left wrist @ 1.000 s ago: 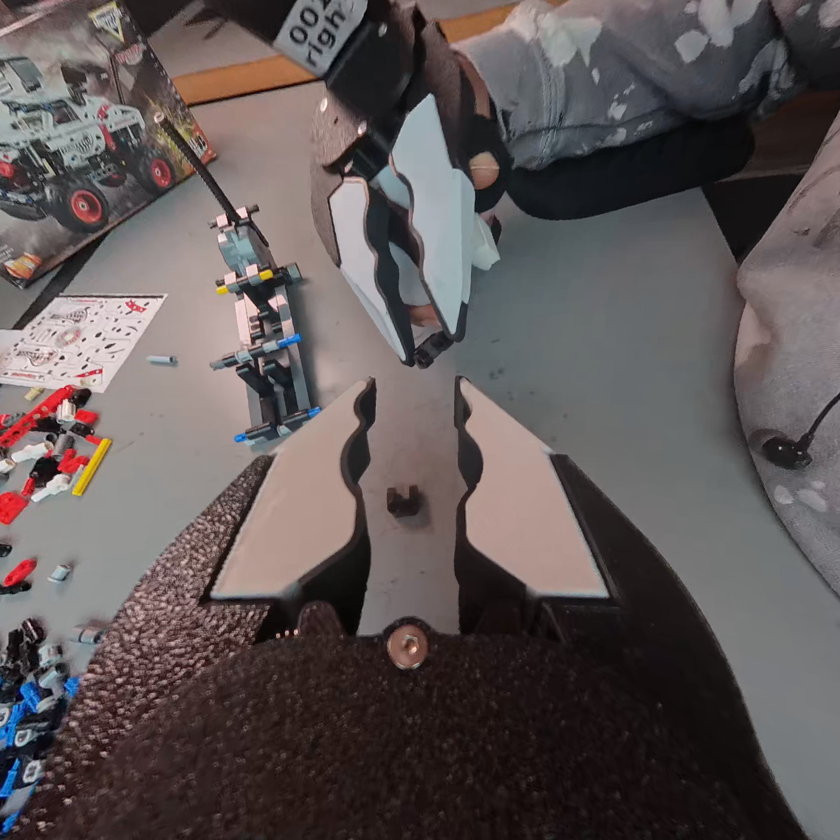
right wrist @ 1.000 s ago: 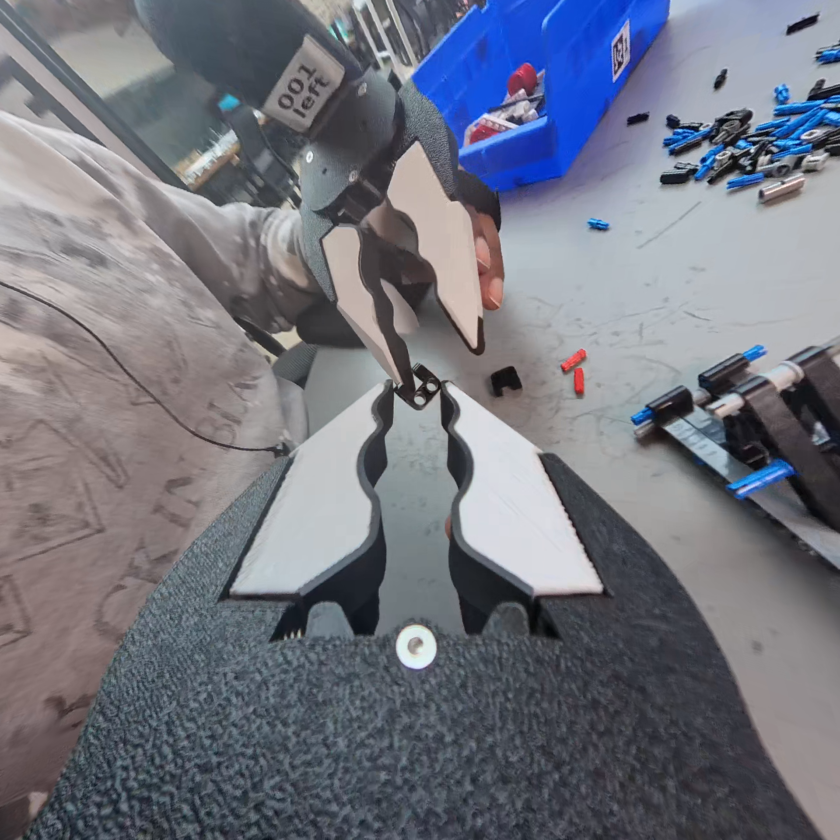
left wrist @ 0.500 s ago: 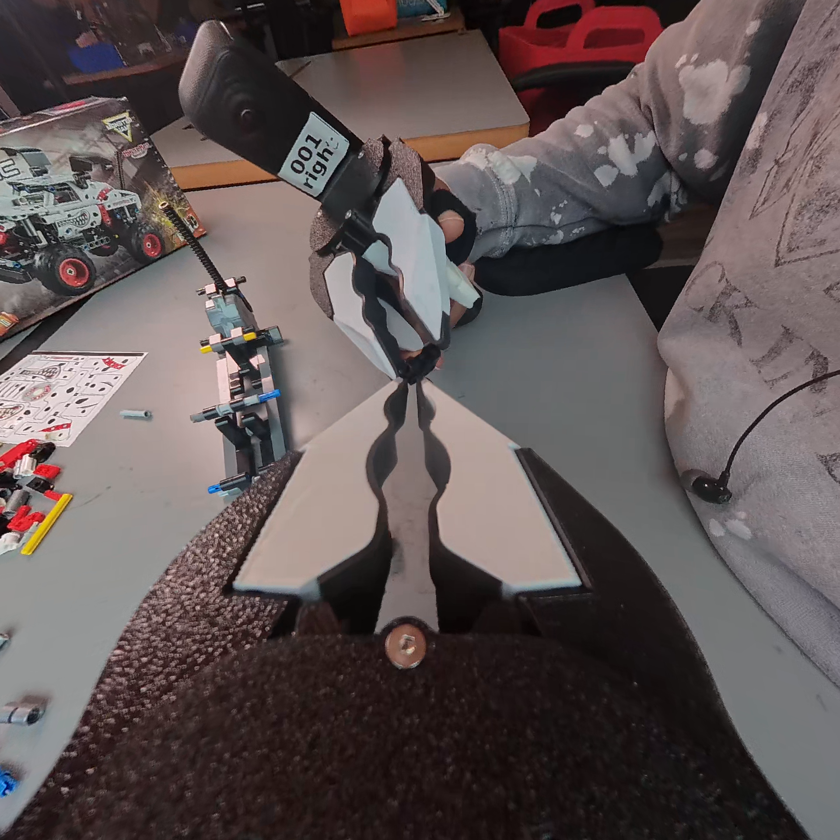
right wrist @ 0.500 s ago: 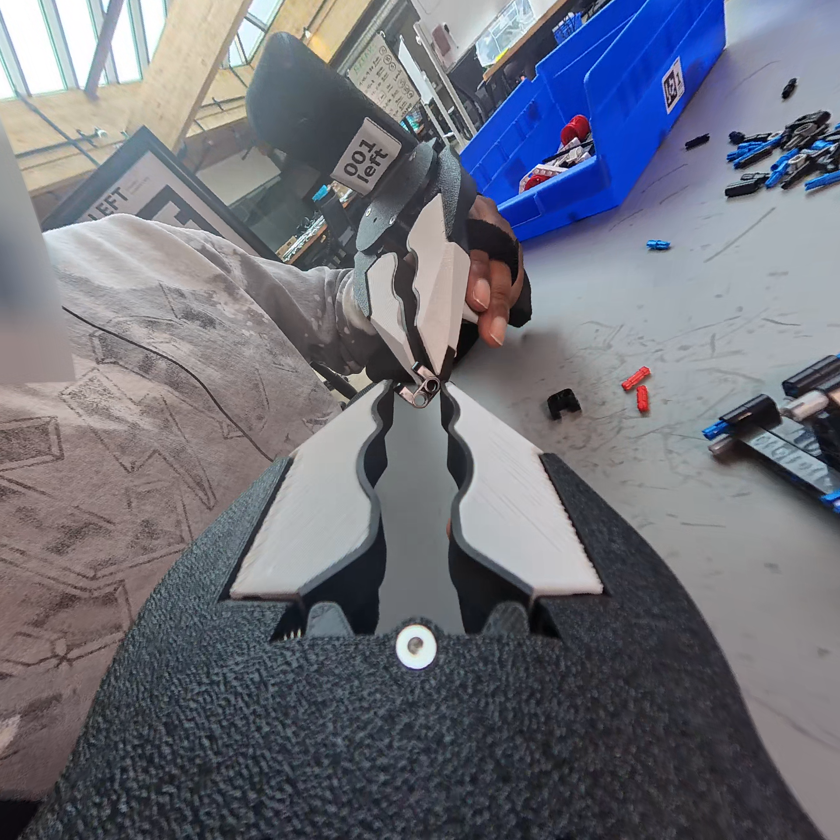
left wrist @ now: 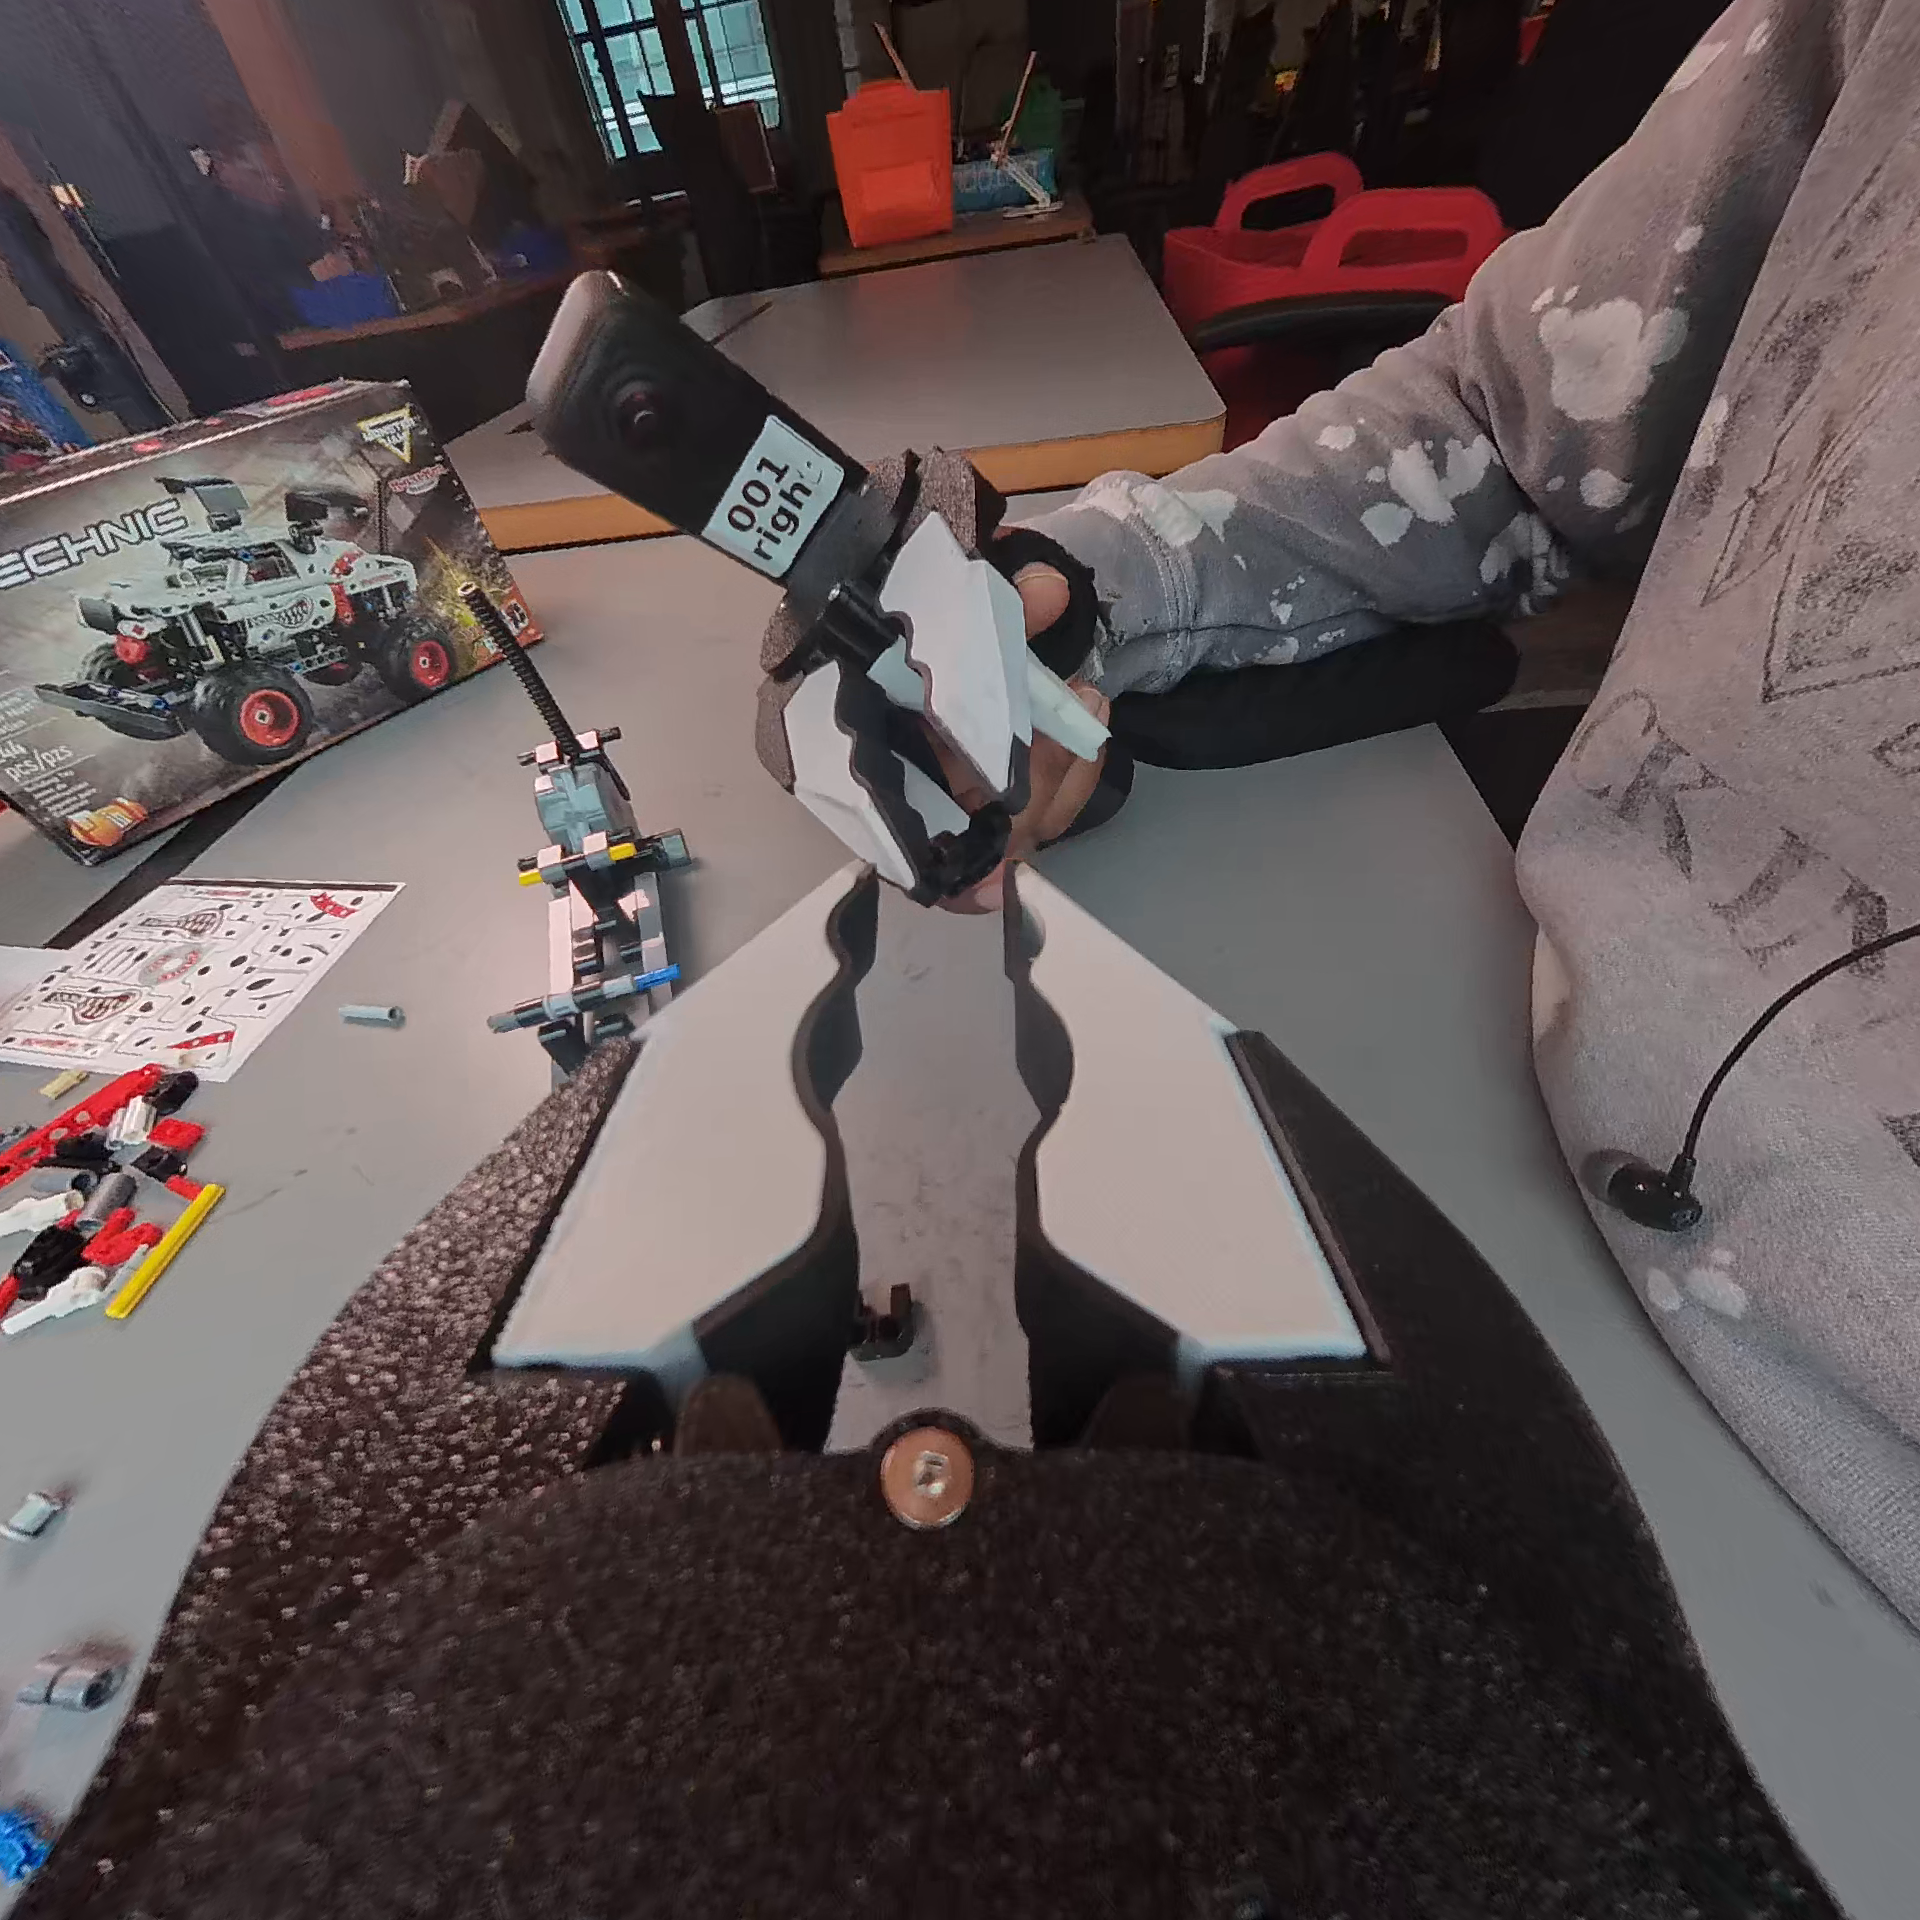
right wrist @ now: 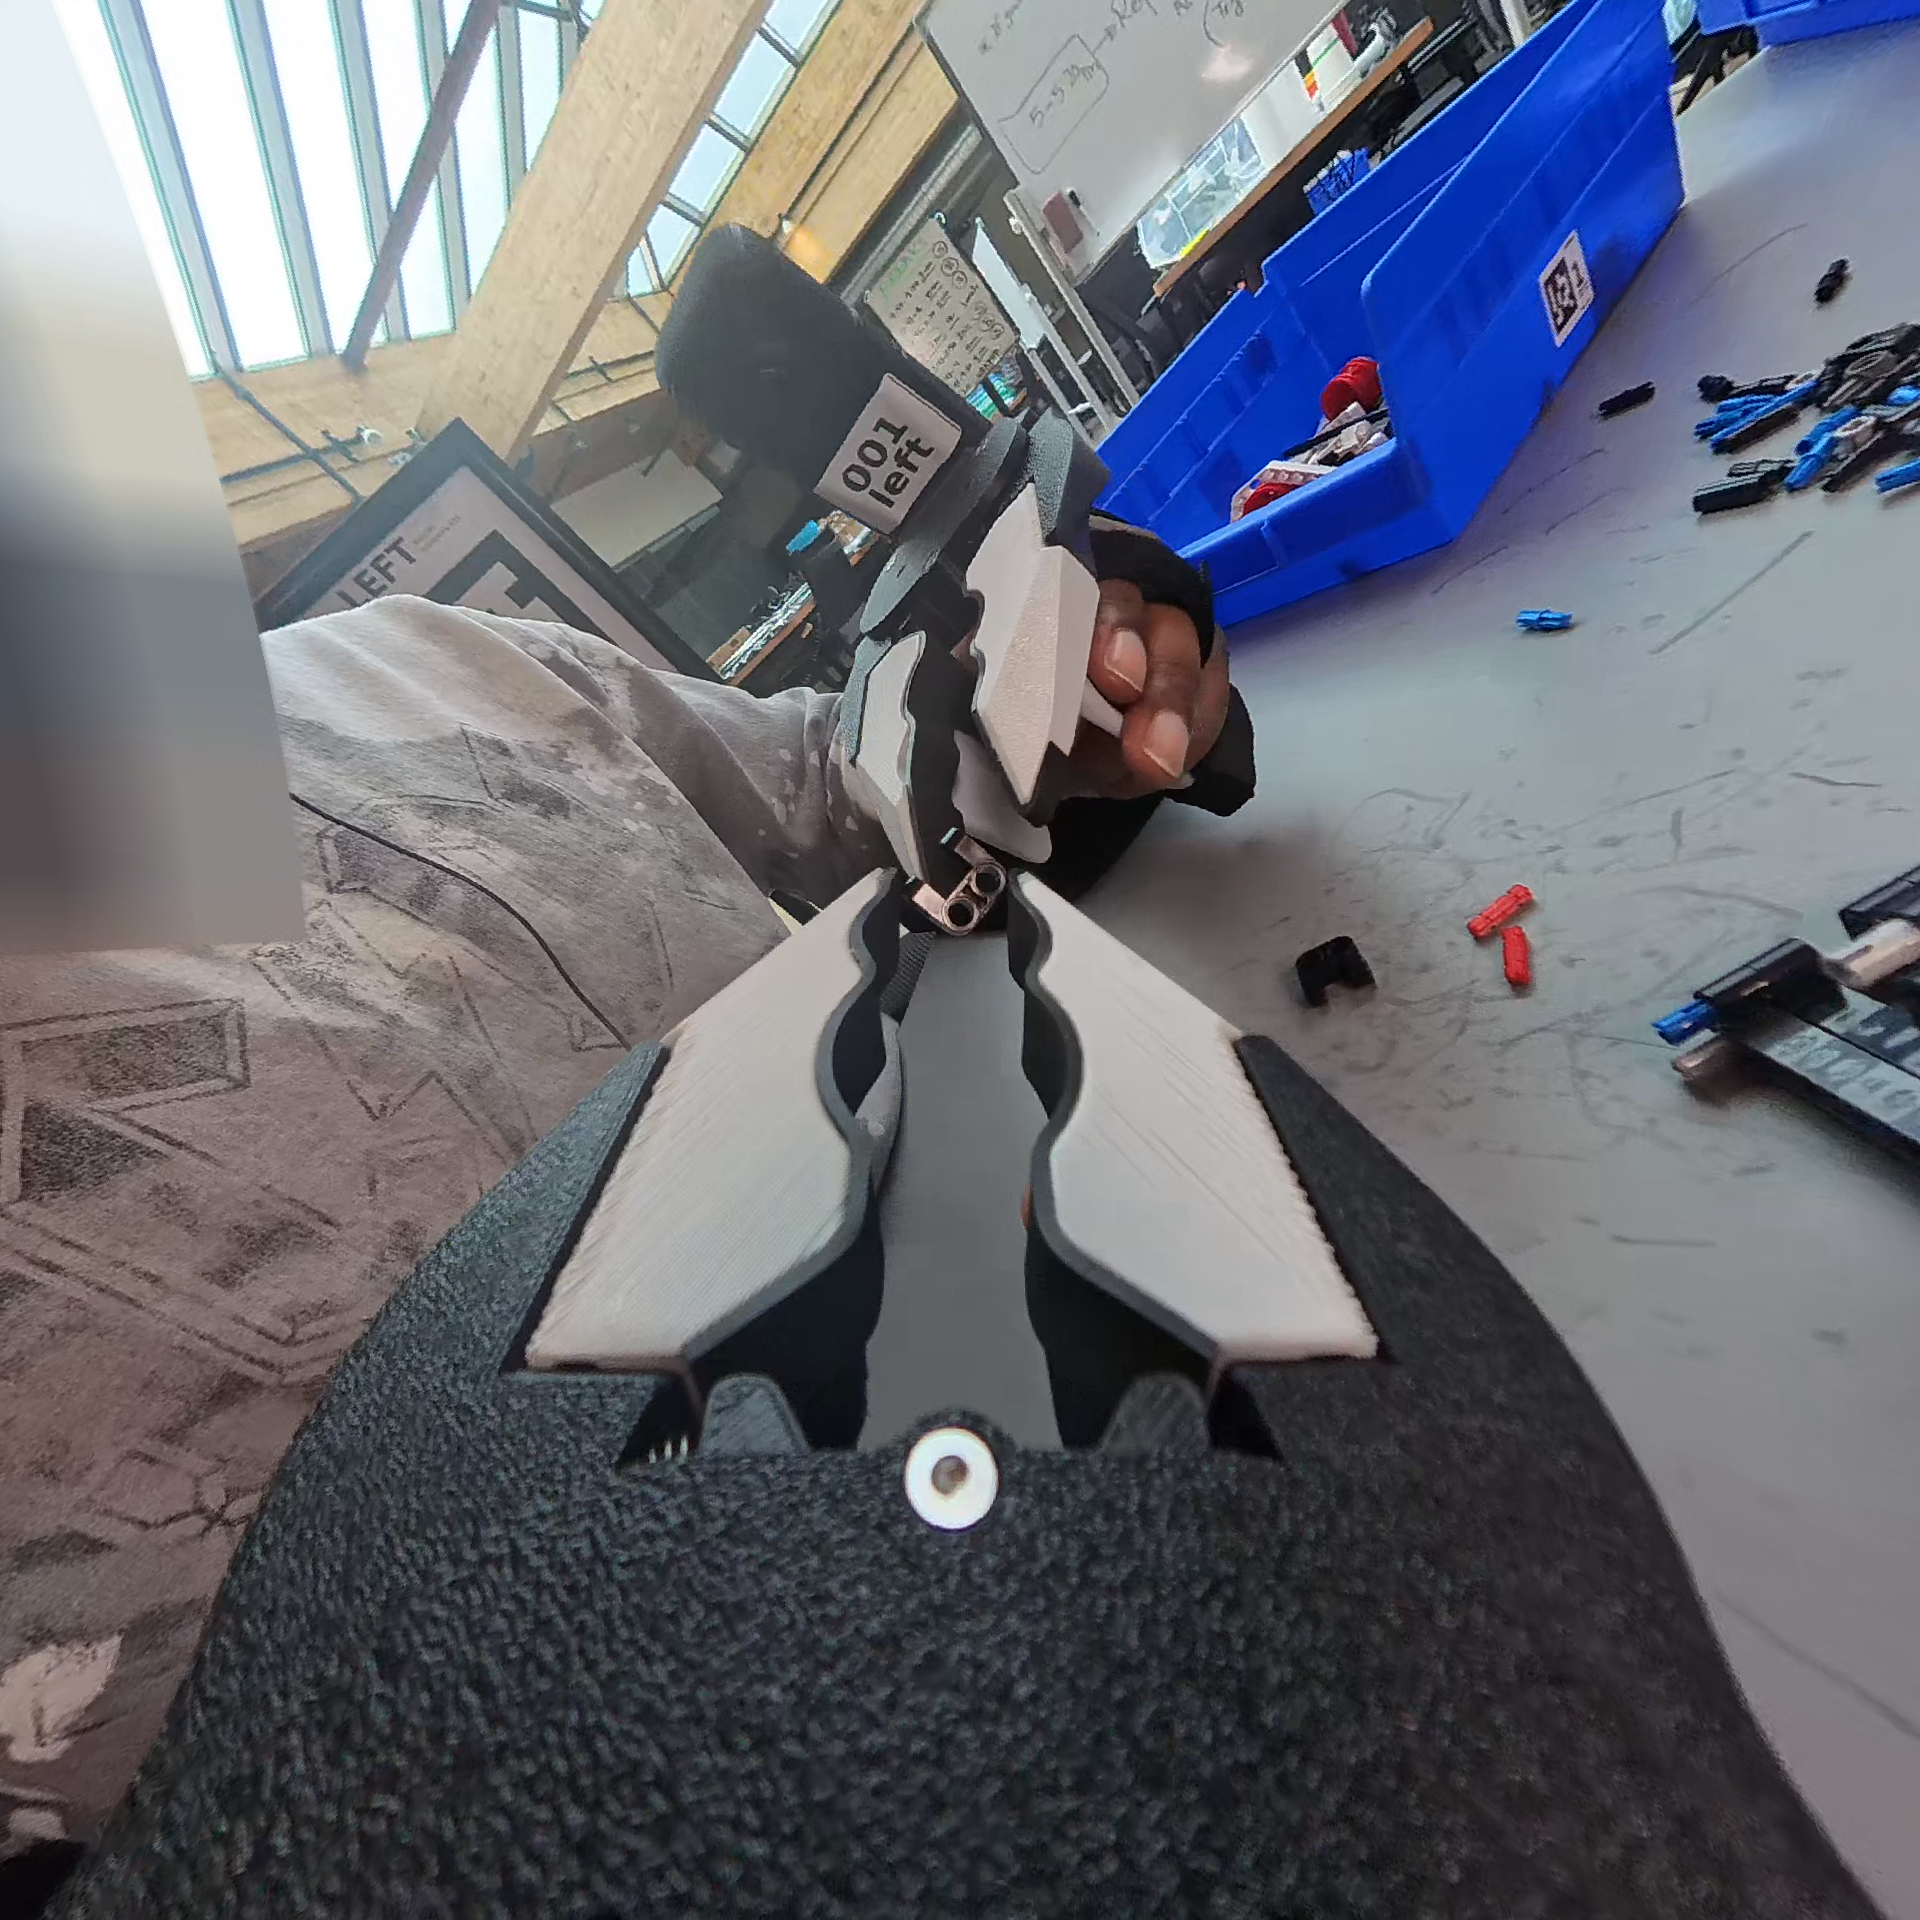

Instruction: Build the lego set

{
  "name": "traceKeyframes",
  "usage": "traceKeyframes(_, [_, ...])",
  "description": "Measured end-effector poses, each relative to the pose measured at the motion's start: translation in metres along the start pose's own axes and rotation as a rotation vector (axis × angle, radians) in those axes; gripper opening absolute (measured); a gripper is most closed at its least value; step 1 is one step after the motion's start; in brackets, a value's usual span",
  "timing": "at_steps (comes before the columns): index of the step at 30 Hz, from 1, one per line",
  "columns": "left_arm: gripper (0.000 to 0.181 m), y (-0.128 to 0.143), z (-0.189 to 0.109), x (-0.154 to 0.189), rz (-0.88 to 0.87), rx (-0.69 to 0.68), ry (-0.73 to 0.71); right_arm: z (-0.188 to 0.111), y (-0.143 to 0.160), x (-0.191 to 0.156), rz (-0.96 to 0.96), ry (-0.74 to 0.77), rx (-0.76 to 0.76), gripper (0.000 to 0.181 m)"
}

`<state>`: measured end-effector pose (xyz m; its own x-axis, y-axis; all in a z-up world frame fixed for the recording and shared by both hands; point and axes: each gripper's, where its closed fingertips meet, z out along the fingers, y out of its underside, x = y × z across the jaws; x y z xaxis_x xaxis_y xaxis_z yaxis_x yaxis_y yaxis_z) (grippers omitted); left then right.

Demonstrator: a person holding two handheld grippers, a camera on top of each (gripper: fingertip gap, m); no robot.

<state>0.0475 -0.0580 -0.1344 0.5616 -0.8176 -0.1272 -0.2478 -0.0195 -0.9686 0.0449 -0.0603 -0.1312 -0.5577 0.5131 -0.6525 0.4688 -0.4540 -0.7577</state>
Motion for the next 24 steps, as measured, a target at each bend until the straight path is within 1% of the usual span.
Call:
traceKeyframes(5, [0.022, -0.001, 0.002, 0.011, 0.045, -0.002, 0.037, 0.006, 0.009, -0.005, 0.021, -0.04, -0.038, 0.02])
traceKeyframes(7, [0.014, 0.001, 0.003, 0.016, 0.054, -0.014, 0.058, 0.007, 0.01, -0.004, 0.035, -0.037, -0.042, 0.02])
traceKeyframes(12, [0.012, 0.002, 0.003, 0.016, 0.061, -0.034, 0.058, 0.006, 0.011, -0.002, 0.032, -0.025, -0.054, 0.02])
traceKeyframes(14, [0.01, 0.009, 0.003, 0.011, 0.058, -0.08, 0.04, 0.004, 0.011, 0.006, -0.004, 0.044, -0.067, 0.018])
traceKeyframes(18, [0.009, 0.025, 0.002, -0.006, -0.012, -0.158, -0.017, -0.005, 0.008, 0.033, -0.146, 0.27, -0.1, 0.018])
traceKeyframes(21, [0.009, 0.034, 0.002, -0.013, -0.054, -0.199, -0.039, -0.007, 0.01, 0.036, -0.3, 0.351, -0.144, 0.018])
traceKeyframes(24, [0.009, 0.04, 0.004, -0.013, -0.072, -0.221, -0.037, -0.006, 0.015, 0.038, -0.459, 0.432, -0.219, 0.019])
